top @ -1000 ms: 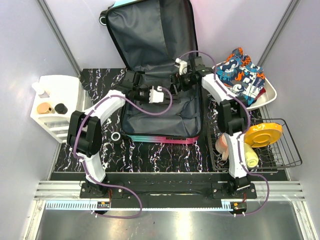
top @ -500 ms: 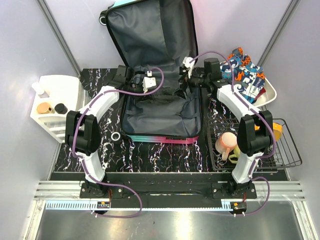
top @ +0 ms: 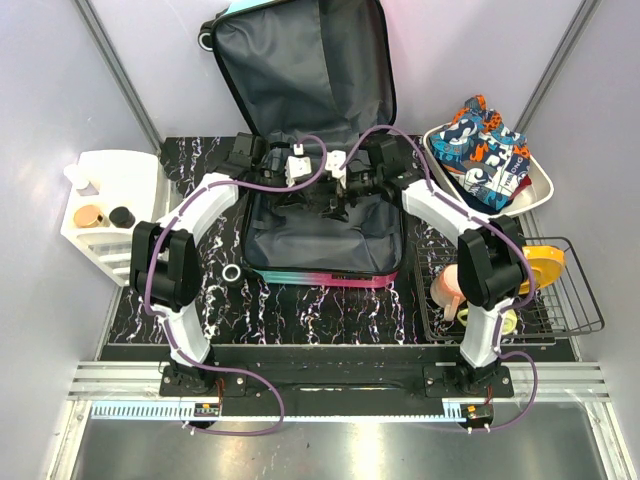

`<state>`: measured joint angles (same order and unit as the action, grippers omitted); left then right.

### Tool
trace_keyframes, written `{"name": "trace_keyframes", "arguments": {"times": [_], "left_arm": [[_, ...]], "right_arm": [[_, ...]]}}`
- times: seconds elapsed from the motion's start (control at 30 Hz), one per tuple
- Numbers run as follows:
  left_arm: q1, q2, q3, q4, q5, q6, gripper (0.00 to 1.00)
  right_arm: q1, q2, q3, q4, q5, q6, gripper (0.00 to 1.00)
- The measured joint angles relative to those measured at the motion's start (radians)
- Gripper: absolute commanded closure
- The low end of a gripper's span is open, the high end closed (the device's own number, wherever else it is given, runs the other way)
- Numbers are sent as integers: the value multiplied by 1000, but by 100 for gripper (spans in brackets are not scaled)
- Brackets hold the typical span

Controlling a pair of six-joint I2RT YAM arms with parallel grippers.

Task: Open, take out, and arrange the luggage

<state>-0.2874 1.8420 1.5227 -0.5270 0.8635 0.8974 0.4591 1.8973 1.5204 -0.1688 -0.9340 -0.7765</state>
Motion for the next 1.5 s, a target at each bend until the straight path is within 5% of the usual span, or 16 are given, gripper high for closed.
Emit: {"name": "trace_keyframes", "arguments": {"times": [0.3,0.37,0.53,0.57,0.6,0.63,0.77,0.9,0.93,1.2,1.5], "left_arm": [[0,-18,-44,2,12,-13,100],[1,-24,-44,0,19,-23,100],[1,-46,-44,2,30,-52,100],[1,-50,-44,3,32,-60,100],[1,-53,-44,4,33,-67,100],[1,-56,-44,6,35,-79,86],[10,-63,-44,43,34,-172,42],[26,-81,-26,68,13,-331,21],[34,-84,-11,72,5,-370,1],[162,-192,46,191,-78,-711,1],[165,-293,46,253,-161,-830,1]], "right_arm": [[39,71,-58,42,98,-109,3],[42,74,-82,68,130,-113,13],[50,76,-116,175,190,-100,54],[51,76,-123,200,200,-89,79],[51,76,-127,221,212,-77,91],[51,76,-129,242,219,-66,100],[51,66,-129,272,261,22,100],[33,38,-97,196,281,150,100],[18,31,-69,150,278,209,100],[-214,-40,136,-37,219,703,100],[-496,-295,99,-109,284,1080,100]]}}
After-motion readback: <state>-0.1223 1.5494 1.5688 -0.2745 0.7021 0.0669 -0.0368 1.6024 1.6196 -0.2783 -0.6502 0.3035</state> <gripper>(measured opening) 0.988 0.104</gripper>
